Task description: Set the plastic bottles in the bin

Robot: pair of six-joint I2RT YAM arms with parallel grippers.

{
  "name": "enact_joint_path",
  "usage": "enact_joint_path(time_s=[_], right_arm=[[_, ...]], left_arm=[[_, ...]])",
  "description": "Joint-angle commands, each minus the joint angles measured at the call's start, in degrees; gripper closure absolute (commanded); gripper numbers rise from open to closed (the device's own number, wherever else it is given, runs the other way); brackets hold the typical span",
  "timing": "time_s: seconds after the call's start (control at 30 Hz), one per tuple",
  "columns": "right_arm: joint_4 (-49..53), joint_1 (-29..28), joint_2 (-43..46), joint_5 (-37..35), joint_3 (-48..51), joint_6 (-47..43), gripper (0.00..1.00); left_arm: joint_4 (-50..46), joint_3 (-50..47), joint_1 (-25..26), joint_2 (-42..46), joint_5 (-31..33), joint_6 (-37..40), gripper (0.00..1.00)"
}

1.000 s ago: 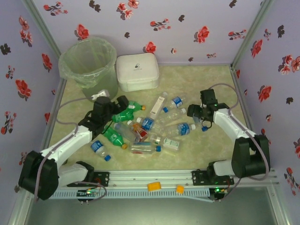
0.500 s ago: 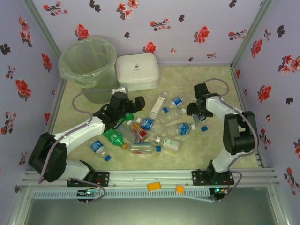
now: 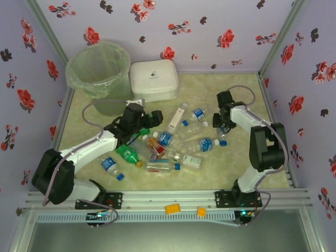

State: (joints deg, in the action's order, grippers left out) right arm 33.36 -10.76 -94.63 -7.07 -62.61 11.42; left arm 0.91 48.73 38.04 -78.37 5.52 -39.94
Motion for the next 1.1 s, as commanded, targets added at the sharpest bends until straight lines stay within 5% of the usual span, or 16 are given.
enact_joint_path(time_s=[0.0, 0.23, 0.43, 0.83, 1.07], right_arm=[[-0.01, -0.13, 8.77, 3.54, -0.23, 3.34, 0.48], [-15.38, -0.22, 20.76, 19.87, 5.66, 18.64, 0.49], [-28.68, -0.30, 22.35, 28.28, 8.83, 32.68, 0.50], [-30.57, -1.29, 22.38, 30.84, 9.08, 38.06, 0.51], [-31.40, -1.63, 23.26, 31.09, 10.00, 38.45, 0.51]], left_arm=[[4.04, 1.85, 0.63, 1.66, -3.31, 4.17, 0.00], [17.95, 0.21, 4.27, 1.28, -10.90, 8.96, 0.00], [23.62, 2.44, 9.77, -3.47, -15.10, 8.52, 0.00], [23.68, 9.65, 15.40, -14.52, -23.00, 6.28, 0.01], [21.59, 12.76, 15.47, -17.22, -23.13, 7.30, 0.12]])
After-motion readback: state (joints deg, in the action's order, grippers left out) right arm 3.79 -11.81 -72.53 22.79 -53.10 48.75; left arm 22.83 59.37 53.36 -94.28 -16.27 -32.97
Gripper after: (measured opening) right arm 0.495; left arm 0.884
